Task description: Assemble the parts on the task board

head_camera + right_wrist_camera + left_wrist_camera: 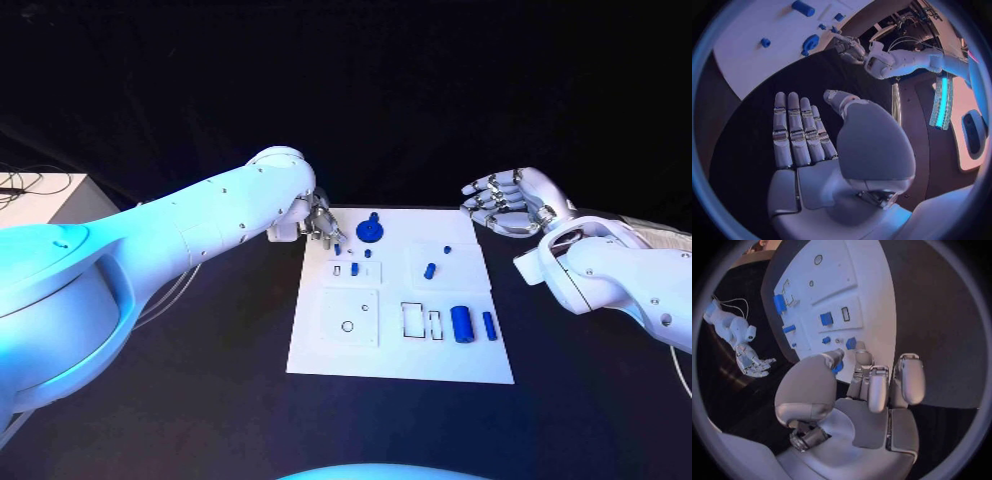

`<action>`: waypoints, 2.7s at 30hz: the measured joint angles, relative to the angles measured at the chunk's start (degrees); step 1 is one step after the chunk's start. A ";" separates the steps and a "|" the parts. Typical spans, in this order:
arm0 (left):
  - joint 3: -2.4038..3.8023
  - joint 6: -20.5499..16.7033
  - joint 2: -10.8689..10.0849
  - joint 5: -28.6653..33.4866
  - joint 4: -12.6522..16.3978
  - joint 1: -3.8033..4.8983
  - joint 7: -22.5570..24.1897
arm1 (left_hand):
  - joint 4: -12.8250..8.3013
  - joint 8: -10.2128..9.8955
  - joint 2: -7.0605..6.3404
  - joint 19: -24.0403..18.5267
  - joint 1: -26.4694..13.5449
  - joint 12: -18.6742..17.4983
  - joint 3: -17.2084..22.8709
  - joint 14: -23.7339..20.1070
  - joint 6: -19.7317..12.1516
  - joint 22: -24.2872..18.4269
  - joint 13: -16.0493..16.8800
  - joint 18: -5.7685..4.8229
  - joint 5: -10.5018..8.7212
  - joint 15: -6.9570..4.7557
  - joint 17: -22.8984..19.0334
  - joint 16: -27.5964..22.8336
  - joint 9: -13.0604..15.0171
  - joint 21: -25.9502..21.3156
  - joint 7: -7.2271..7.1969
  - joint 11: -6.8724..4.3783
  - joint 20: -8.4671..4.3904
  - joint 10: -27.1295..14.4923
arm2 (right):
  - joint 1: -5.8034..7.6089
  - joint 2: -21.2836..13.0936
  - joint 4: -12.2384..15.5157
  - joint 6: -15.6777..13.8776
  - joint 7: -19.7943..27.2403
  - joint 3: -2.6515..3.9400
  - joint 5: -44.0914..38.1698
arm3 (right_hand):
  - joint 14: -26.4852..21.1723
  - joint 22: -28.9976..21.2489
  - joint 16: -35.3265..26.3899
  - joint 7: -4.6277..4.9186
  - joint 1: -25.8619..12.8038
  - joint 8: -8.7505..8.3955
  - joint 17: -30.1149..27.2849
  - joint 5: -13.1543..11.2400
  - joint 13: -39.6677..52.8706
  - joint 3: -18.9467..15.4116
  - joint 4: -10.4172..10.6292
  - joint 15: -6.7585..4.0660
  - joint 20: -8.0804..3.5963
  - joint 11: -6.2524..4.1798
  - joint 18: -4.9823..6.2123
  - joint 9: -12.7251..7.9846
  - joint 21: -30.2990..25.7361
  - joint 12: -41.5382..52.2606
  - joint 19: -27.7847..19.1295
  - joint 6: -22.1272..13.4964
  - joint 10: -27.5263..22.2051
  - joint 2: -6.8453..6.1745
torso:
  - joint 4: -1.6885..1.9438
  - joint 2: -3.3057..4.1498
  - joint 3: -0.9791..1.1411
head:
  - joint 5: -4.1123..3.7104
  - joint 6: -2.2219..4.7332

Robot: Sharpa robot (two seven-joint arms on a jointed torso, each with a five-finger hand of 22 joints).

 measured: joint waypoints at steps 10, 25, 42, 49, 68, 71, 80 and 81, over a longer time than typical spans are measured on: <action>-0.13 -0.23 0.26 0.48 -0.52 -0.12 -0.01 | -0.15 0.00 -0.29 -0.21 0.29 0.00 0.47 0.00 0.00 0.00 0.00 0.01 0.00 0.00 0.00 0.00 0.34 -0.23 0.00 0.01 -0.20 -0.42 | 0.00 0.03 0.02 0.00 0.03 -0.01 0.04 | 0.00 -0.10 0.00 0.17 0.00 0.00 -0.06 0.00 0.00 0.00 0.00 0.00 0.00 -0.20 0.00 0.00 0.00 0.00 0.00 -0.18 -0.20 0.00 | 0.04 -0.07 0.00 | 0.23 -0.16; -0.37 -0.25 0.44 2.14 -0.93 -0.46 -0.02 | -0.23 0.00 -0.52 -0.41 0.98 -0.30 1.33 0.00 -0.42 -0.01 -0.18 0.01 0.00 0.00 -0.01 0.00 0.77 -0.44 0.00 -0.20 0.01 -0.62 | 0.01 0.16 0.00 0.01 0.05 0.00 0.10 | 0.01 -0.10 0.00 0.17 0.00 0.00 -0.06 0.00 0.01 0.00 0.00 0.00 0.00 -0.20 0.01 0.00 0.00 0.00 0.00 -0.19 -0.20 0.00 | 0.02 -0.08 0.01 | 0.31 -0.26; -0.78 -0.40 0.53 3.45 -1.35 -0.81 0.04 | -0.93 0.00 -0.49 -0.41 3.46 -0.30 3.79 0.00 -0.44 -0.01 0.25 0.01 0.00 0.00 -0.01 0.00 1.69 -0.44 -0.03 0.01 0.01 -0.82 | 0.01 0.24 -0.05 0.02 0.05 -0.02 0.14 | 0.01 -0.09 0.00 0.17 0.00 0.01 -0.06 0.00 0.01 0.00 0.00 0.00 0.00 -0.19 0.00 0.00 0.00 0.00 0.00 -0.18 -0.19 0.00 | 0.02 -0.06 0.03 | 0.20 -0.44; -0.82 -0.94 0.26 4.05 -0.91 -0.81 0.08 | -6.16 -0.01 -0.76 -0.61 8.90 -0.99 10.90 0.00 -1.55 -0.01 0.54 0.00 -0.11 0.00 -0.01 0.00 2.89 -0.44 -0.30 -0.30 -0.20 -1.18 | 0.01 0.26 -0.08 0.03 0.05 0.00 0.15 | 0.01 -0.09 0.00 0.16 0.00 0.01 -0.05 0.00 0.01 0.00 0.00 0.00 0.00 -0.19 0.00 -0.04 0.00 0.00 0.00 -0.18 -0.19 0.00 | 0.04 -0.08 0.03 | 0.09 -0.48; -0.79 -4.04 -2.69 7.22 1.99 -0.86 0.46 | -5.60 1.39 -0.11 -0.81 8.95 -1.65 15.23 0.00 -2.32 -0.01 2.49 0.01 1.96 0.00 -0.01 0.00 5.41 -0.68 0.46 -0.11 0.00 -0.26 | 0.01 0.23 -0.11 0.08 0.06 -0.02 0.18 | -0.20 -0.36 0.00 0.16 0.00 0.01 -0.21 0.00 0.01 -0.16 0.16 0.21 -0.21 0.01 0.00 -0.04 0.00 0.00 -0.20 -0.18 -0.40 0.00 | 0.12 -0.19 0.10 | -0.04 -0.62; -0.77 -4.18 -3.94 7.82 3.23 -0.83 0.51 | -5.46 1.39 -0.19 -0.81 7.41 -1.65 15.37 0.00 -1.87 -0.02 2.81 0.00 3.45 0.00 -0.01 0.00 7.22 -0.68 0.02 -0.30 0.00 0.35 | 0.01 0.16 -0.10 0.09 0.05 -0.01 0.19 | -0.20 -0.48 0.00 0.16 0.00 0.01 -0.28 0.00 0.01 -0.32 0.00 0.21 -0.21 0.01 0.00 -0.04 0.00 0.00 -0.21 -0.18 -0.39 0.00 | 0.20 -0.27 0.10 | -0.04 -0.61; -0.75 -3.59 -7.59 9.75 7.95 -0.79 0.54 | -7.01 1.39 0.76 -1.02 1.97 -0.89 19.67 0.00 -0.65 -0.02 4.74 0.00 3.67 0.00 -0.01 0.00 8.26 -0.68 -0.51 -0.86 -0.20 2.04 | 0.01 -0.02 -0.05 0.15 0.01 0.00 0.19 | -0.20 -0.53 0.00 0.16 0.00 0.01 -0.28 0.00 0.01 -0.32 0.00 0.21 -0.21 0.01 0.00 -0.04 0.00 0.00 -0.20 -0.18 -0.39 0.00 | 0.50 -0.71 0.21 | -0.24 -0.86; -0.75 -3.53 -7.93 9.95 8.41 -0.79 0.54 | -6.93 1.39 0.91 -1.02 1.41 -0.55 19.75 0.00 -0.53 -0.02 5.24 0.00 3.67 0.00 -0.01 0.00 8.26 -0.68 -0.44 -0.89 -0.20 2.63 | 0.01 -0.04 -0.05 0.16 0.01 0.00 0.19 | -0.20 -0.53 0.00 0.16 0.00 0.01 -0.28 0.00 0.01 -0.32 0.00 0.21 -0.21 0.01 0.00 -0.04 0.00 0.00 -0.20 -0.18 -0.39 0.00 | 0.52 -0.75 0.21 | -0.25 -0.88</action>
